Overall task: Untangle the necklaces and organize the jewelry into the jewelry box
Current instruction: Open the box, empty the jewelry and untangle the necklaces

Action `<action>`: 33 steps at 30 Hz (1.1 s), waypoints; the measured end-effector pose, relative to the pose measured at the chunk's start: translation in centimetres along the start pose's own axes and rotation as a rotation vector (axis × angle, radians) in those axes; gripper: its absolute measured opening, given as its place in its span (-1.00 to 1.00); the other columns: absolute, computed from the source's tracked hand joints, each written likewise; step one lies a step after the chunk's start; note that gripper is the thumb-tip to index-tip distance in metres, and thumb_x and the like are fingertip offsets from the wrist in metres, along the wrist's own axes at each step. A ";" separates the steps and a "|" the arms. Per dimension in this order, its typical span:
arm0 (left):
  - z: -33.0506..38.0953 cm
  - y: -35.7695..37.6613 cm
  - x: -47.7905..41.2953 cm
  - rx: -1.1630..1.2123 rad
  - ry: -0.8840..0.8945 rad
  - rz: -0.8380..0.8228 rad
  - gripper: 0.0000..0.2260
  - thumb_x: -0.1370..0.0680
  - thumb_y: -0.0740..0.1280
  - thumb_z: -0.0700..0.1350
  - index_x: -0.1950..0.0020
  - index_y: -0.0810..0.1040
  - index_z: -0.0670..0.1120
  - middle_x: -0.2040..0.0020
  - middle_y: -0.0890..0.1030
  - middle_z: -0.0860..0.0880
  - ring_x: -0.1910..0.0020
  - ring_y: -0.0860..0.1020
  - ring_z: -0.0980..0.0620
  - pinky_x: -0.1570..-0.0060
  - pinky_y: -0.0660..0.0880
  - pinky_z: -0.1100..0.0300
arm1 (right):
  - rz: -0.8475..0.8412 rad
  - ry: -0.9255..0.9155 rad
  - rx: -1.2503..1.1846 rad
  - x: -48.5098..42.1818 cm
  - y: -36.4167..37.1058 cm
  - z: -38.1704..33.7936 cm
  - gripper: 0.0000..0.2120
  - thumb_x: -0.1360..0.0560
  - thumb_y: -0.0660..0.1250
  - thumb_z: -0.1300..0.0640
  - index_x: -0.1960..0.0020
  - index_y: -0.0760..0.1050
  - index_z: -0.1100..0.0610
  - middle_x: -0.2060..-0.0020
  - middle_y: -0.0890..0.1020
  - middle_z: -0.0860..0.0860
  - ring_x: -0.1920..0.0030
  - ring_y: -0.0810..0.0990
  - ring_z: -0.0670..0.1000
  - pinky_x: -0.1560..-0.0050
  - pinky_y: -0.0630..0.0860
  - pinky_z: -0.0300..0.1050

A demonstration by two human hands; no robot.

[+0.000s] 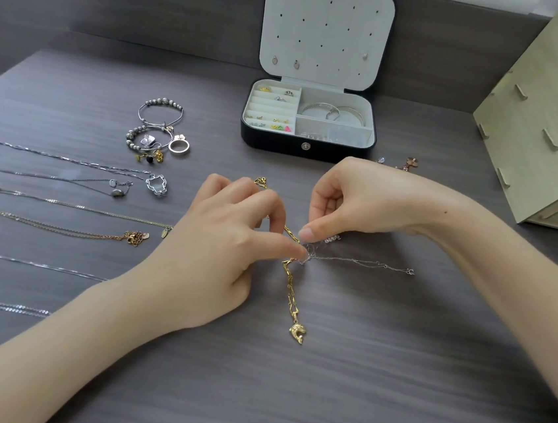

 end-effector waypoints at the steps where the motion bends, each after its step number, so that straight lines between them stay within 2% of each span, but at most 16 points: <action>1: 0.0 0.0 -0.1 -0.015 -0.005 0.003 -0.43 -0.27 -0.05 -0.25 0.00 0.65 0.08 0.12 0.53 -0.01 0.15 0.36 -0.04 0.19 0.13 0.13 | -0.003 -0.001 0.015 0.0 0.1 -0.1 -0.78 -0.31 0.52 -0.05 0.31 0.57 0.07 0.45 0.55 -0.08 0.41 0.42 -0.13 0.32 0.36 -0.21; 9: 0.3 0.6 -0.2 -0.098 0.011 -0.006 -0.41 -0.28 -0.06 -0.23 -0.03 0.66 0.10 0.17 0.50 -0.04 0.16 0.31 -0.04 0.19 0.09 0.13 | -0.011 -0.023 0.085 -0.2 0.2 -0.4 -0.80 -0.33 0.51 -0.03 0.31 0.58 0.06 0.41 0.58 -0.05 0.43 0.42 -0.16 0.40 0.35 -0.30; 18: 0.2 0.2 0.1 -0.057 0.033 -0.035 -0.41 -0.31 -0.04 -0.23 -0.03 0.66 0.17 0.16 0.52 -0.02 0.15 0.32 -0.02 0.19 0.05 0.16 | 0.028 -0.036 0.076 0.0 -0.1 0.0 -0.81 -0.35 0.50 0.02 0.30 0.58 0.11 0.30 0.66 0.10 0.38 0.46 -0.09 0.31 0.42 -0.16; 25: 0.3 -0.3 0.1 -0.013 0.026 -0.026 -0.42 -0.28 -0.04 -0.24 0.02 0.68 0.13 0.18 0.53 0.02 0.19 0.32 0.01 0.22 0.06 0.16 | 0.033 -0.067 -0.023 0.2 0.0 -0.1 -0.85 -0.37 0.49 0.03 0.25 0.59 0.08 0.30 0.67 0.07 0.35 0.51 -0.10 0.23 0.52 -0.07; 27: 0.2 -0.3 0.0 -0.012 0.009 -0.018 -0.45 -0.27 -0.02 -0.25 0.05 0.68 0.09 0.18 0.53 0.03 0.19 0.33 0.00 0.23 0.10 0.15 | 0.030 -0.074 -0.034 0.1 0.1 -0.3 -0.85 -0.36 0.49 0.01 0.21 0.60 0.07 0.32 0.66 0.03 0.37 0.50 -0.13 0.26 0.50 -0.12; 31: -0.1 -0.1 0.0 -0.024 -0.004 -0.019 -0.49 -0.29 -0.01 -0.24 0.08 0.67 0.07 0.18 0.53 0.04 0.19 0.33 0.00 0.21 0.08 0.16 | 0.015 -0.093 0.011 -0.2 0.4 -0.8 -0.84 -0.35 0.52 0.04 0.23 0.60 0.10 0.46 0.58 -0.11 0.49 0.44 -0.23 0.43 0.35 -0.40; 33: -0.1 -0.1 -0.1 -0.028 -0.007 -0.015 -0.49 -0.29 -0.01 -0.24 0.07 0.67 0.07 0.19 0.53 0.04 0.19 0.33 0.00 0.21 0.09 0.15 | 0.014 -0.102 0.018 -0.4 0.5 -1.0 -0.86 -0.35 0.52 0.07 0.24 0.60 0.10 0.48 0.57 -0.11 0.51 0.43 -0.23 0.44 0.33 -0.42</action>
Point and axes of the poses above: each hand's wrist, its own x-axis away from the middle knuckle, its own y-axis out of the palm, z = x × y, the point moved 10 cm from there along -x, towards the middle knuckle
